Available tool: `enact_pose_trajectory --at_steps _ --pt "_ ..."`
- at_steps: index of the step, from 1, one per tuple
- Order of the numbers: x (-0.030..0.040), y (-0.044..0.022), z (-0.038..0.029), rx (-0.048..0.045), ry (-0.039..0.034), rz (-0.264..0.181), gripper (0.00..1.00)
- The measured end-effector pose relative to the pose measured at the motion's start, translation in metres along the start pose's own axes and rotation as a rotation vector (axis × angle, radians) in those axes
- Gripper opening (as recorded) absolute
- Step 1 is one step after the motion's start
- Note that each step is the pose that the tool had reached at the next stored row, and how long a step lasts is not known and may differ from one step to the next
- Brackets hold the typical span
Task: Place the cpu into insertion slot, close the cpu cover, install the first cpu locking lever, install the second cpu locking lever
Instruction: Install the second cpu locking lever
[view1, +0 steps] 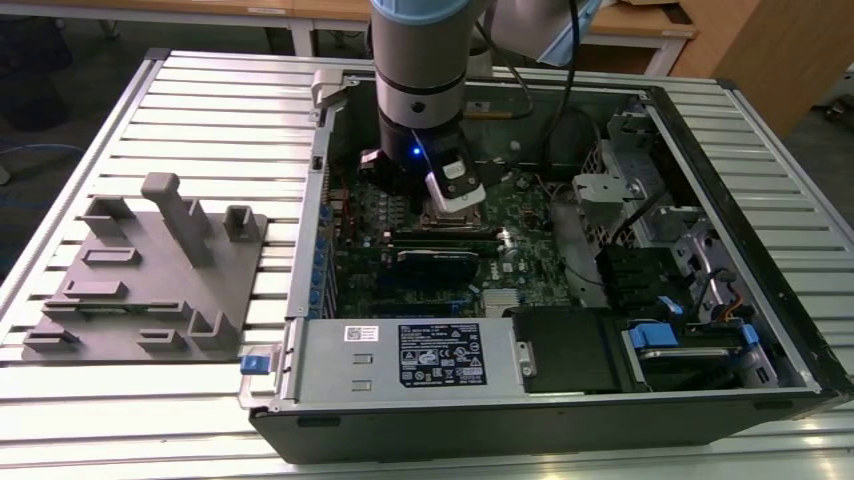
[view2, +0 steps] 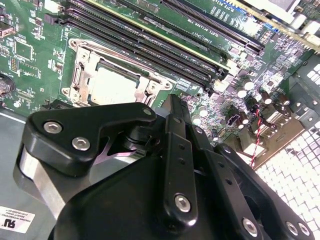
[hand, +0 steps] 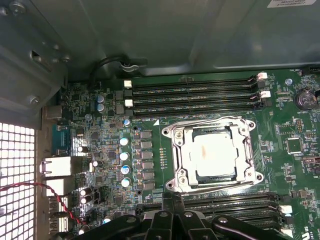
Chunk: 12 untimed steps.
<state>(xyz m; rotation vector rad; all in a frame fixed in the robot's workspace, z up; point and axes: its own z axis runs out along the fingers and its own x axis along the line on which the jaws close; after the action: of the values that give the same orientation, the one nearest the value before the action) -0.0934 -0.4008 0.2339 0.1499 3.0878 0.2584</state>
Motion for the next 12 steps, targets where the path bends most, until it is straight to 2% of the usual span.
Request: enact_pose_trajectory --at_steps 4,8,12 --pt "0.0000 0.0003 -0.0019 0.0003 0.0002 0.000 0.10" --pt "-0.0002 0.0012 -0.0068 0.0000 0.0000 0.000 0.10" --pt "-0.0002 0.0020 -0.0073 0.0011 -0.0002 0.000 0.10"
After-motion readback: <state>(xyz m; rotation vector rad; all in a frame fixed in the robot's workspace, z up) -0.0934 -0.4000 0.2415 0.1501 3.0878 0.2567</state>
